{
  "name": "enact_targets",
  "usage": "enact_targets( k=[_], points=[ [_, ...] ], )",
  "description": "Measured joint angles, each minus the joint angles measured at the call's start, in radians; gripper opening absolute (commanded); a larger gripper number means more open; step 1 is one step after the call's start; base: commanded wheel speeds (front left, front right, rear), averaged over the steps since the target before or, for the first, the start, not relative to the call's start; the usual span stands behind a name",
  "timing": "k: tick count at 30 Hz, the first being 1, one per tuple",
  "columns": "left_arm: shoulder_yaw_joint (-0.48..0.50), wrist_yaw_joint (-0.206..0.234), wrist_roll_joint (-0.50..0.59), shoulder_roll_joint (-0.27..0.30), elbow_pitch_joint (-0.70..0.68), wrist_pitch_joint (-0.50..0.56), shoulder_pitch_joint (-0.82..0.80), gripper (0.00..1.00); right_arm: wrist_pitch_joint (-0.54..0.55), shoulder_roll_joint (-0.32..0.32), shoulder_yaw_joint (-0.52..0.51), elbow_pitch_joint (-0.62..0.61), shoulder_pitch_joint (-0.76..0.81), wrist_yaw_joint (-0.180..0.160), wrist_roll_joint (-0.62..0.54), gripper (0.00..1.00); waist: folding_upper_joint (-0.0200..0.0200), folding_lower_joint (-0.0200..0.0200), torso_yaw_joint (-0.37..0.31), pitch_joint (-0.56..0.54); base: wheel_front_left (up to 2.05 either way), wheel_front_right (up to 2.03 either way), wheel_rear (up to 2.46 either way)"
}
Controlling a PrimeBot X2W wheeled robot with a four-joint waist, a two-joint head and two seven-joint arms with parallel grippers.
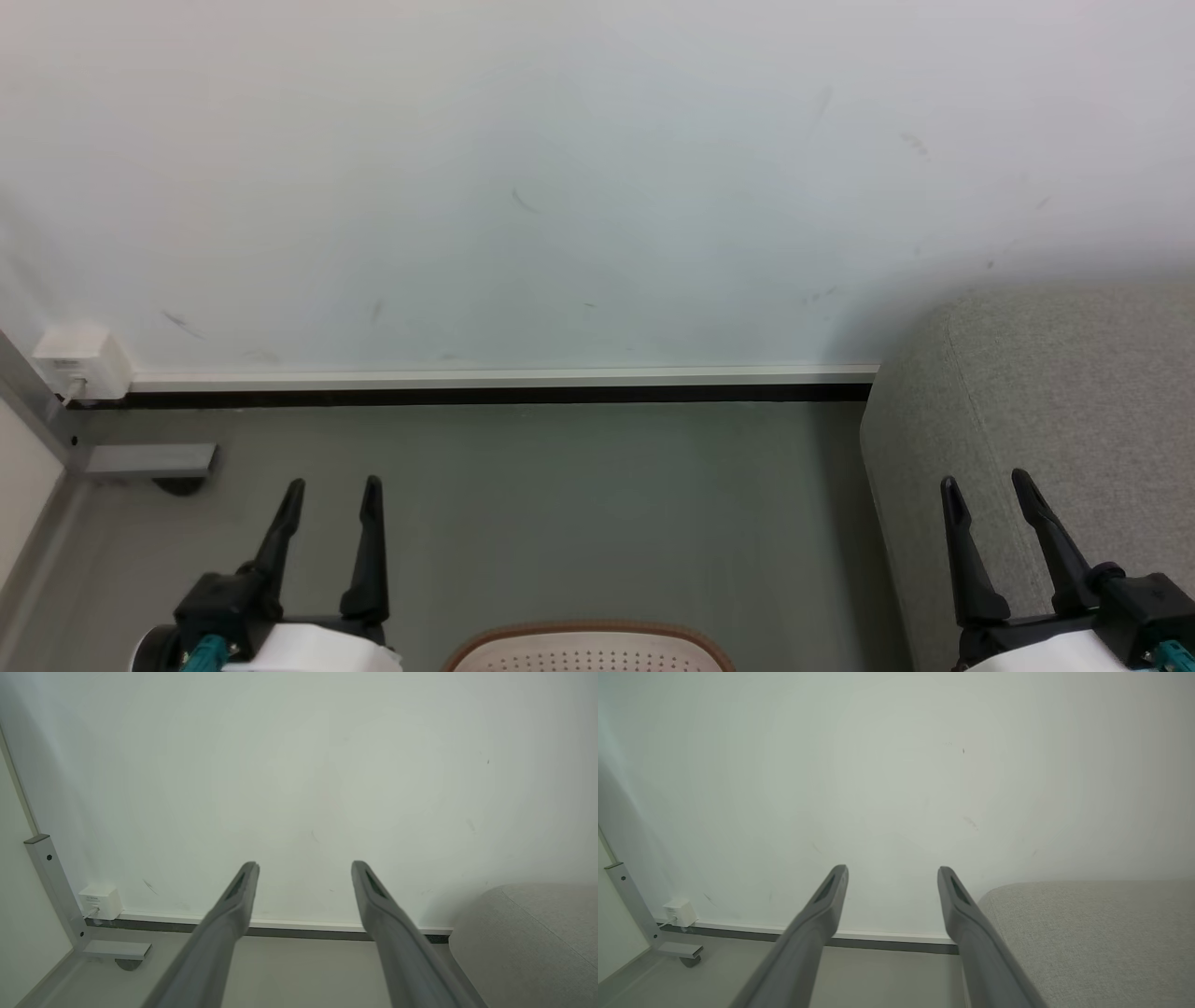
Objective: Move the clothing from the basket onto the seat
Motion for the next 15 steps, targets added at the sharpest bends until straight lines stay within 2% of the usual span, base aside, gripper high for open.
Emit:
enact_targets(
  k=[15],
  points=[
    [-0.003, 0.0, 0.08, 0.0, 0.001, -0.024, -0.001, 1.0, -0.025, 0.0, 0.007, -0.009, -0.001, 0.0, -0.062, 1.0, 0.0, 0.0, 0.001, -0.003, 0.0, 0.0, 0.0]
  ],
)
